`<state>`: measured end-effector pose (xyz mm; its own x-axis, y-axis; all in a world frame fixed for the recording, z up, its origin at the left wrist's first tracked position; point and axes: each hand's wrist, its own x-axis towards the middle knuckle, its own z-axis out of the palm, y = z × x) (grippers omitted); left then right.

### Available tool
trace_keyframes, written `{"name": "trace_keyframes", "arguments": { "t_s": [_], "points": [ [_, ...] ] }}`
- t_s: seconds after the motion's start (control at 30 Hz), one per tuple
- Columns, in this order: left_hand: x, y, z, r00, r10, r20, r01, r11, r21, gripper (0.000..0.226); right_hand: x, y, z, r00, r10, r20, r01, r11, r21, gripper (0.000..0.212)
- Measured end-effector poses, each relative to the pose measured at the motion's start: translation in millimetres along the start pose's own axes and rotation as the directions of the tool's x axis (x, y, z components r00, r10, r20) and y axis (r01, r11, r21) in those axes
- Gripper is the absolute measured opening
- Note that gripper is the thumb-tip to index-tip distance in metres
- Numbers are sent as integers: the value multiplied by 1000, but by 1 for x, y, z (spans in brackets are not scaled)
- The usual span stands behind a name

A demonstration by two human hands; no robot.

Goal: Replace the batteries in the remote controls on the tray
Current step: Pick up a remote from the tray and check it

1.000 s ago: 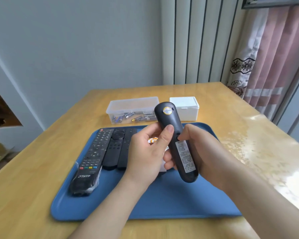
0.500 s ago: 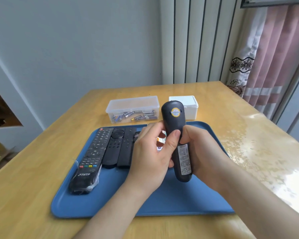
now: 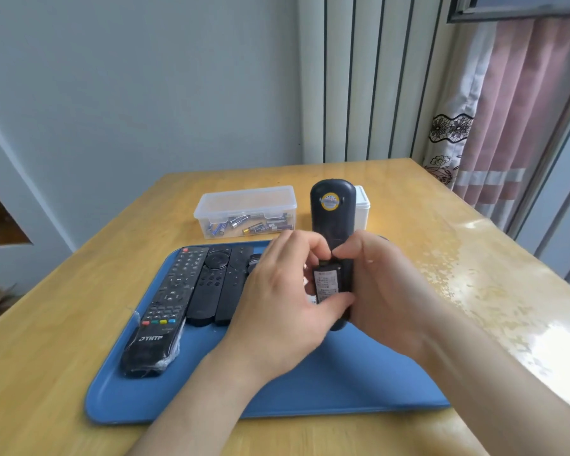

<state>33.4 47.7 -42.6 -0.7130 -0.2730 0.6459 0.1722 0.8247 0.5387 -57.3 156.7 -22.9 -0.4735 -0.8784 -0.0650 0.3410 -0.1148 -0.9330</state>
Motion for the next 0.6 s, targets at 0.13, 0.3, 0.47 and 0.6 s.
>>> {"name": "trace_keyframes", "arguments": {
  "t_s": [0.13,0.3,0.47,0.6],
  "points": [
    [-3,12,0,999,-49,-9,46,979,-199,42,6,-1,-11,997,16,-72,-8,993,115,25],
    [-7,15,1,995,-26,101,52,964,-260,22,9,-10,-30,940,-86,-330,95,995,13,20],
    [-15,16,12,889,97,449,-196,964,180,34,-1,-16,-52,932,-140,-334,150,989,3,25],
    [-16,21,15,836,147,528,-305,925,225,45,-5,-6,-55,918,-154,-365,193,978,74,16]
  ]
}}
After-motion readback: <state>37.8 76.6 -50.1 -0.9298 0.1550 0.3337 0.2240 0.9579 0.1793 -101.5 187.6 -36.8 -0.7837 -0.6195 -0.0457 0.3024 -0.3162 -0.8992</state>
